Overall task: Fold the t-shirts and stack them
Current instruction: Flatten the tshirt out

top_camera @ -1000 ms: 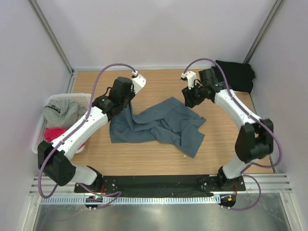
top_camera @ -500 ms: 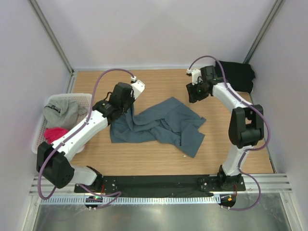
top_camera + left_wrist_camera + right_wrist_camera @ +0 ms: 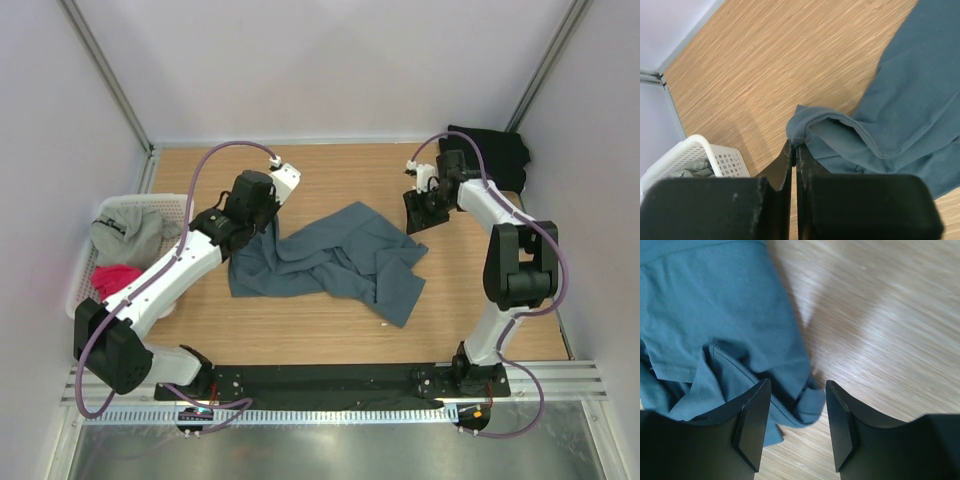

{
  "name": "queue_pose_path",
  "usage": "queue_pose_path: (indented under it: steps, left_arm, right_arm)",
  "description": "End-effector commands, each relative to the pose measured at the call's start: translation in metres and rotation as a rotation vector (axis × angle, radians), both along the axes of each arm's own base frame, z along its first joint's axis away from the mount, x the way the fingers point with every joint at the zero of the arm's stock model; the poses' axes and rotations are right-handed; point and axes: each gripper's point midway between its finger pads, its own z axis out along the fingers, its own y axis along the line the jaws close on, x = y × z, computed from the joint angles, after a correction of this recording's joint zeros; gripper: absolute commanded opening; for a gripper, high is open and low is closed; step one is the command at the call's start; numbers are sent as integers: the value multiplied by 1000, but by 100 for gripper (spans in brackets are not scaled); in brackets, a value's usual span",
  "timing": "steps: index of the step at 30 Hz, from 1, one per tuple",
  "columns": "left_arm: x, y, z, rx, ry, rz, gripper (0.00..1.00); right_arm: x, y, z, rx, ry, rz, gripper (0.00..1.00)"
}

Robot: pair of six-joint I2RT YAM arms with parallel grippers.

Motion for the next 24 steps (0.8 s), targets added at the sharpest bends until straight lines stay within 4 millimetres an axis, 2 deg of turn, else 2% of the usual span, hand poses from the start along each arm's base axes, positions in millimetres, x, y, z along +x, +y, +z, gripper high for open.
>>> queue_pose_path:
  steps: [1, 10, 13, 17, 24]
  left_arm:
    - [3, -2, 12, -49, -38, 3, 0]
    - [4, 4, 11, -64, -31, 22, 0]
    - [5, 5, 8, -62, -23, 26, 0]
    - [6, 3, 5, -65, -19, 24, 0]
    - [9, 2, 2, -66, -8, 24, 0]
  right_arm:
    - [14, 15, -3, 68, 5, 41, 54]
    - [29, 26, -26, 123, 53, 62, 53]
    - [26, 30, -28, 150, 72, 82, 46]
    - [16, 34, -26, 174, 94, 107, 29]
    - [4, 37, -24, 189, 125, 130, 11]
